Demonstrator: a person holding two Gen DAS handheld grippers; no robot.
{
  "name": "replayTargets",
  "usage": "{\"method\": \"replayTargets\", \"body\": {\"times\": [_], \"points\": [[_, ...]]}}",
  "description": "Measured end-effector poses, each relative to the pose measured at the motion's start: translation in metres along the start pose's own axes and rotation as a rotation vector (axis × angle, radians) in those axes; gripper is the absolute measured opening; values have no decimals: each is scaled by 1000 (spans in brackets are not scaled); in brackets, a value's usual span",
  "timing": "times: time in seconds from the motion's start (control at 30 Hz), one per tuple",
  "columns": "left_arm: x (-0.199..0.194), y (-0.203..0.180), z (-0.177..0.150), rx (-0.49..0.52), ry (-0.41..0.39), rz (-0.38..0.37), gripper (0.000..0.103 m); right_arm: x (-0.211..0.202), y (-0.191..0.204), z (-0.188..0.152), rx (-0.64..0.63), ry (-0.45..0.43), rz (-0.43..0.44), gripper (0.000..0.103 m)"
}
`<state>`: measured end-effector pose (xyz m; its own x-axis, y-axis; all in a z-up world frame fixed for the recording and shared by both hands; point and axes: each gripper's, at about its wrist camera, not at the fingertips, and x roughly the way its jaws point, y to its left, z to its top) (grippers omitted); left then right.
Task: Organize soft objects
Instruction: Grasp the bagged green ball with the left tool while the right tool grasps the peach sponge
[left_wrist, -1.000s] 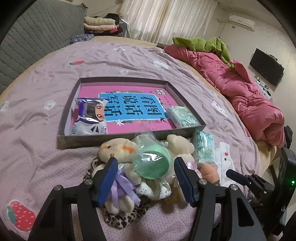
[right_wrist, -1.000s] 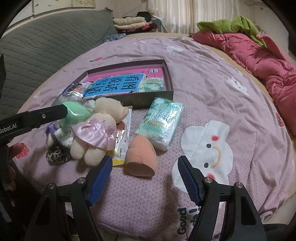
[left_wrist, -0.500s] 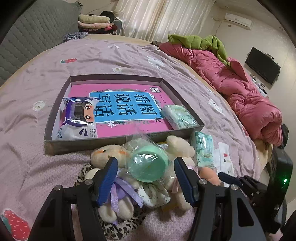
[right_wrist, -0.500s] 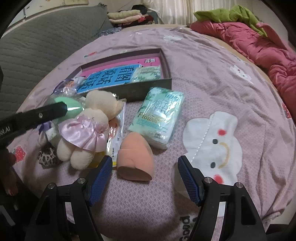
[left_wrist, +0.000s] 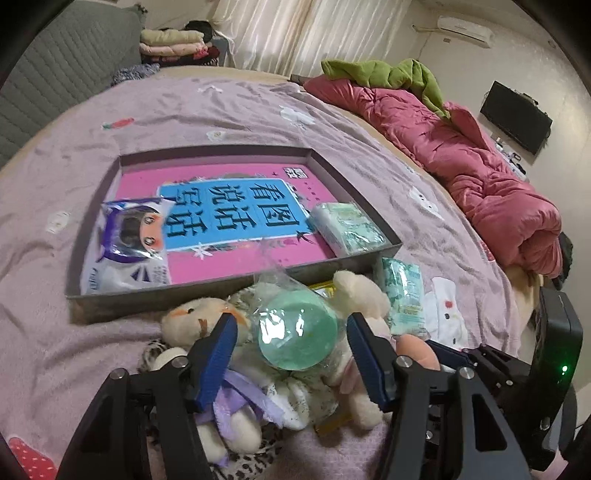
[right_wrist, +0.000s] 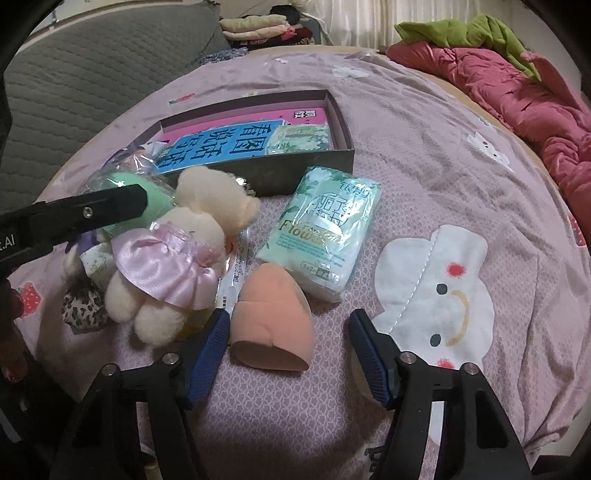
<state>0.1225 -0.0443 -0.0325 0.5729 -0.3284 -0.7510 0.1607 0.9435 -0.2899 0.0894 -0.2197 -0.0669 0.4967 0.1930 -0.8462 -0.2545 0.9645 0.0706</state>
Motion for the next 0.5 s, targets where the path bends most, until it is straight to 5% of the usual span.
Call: {"method": "replayTargets", "body": {"times": [0.23, 0.5], "points": [[5, 7, 0, -34, 13, -61, 42, -2, 0, 2, -1, -10, 44, 41], [-5, 11, 2, -55, -2, -87, 41, -19, 4, 3, -10, -54, 72, 39]]}}
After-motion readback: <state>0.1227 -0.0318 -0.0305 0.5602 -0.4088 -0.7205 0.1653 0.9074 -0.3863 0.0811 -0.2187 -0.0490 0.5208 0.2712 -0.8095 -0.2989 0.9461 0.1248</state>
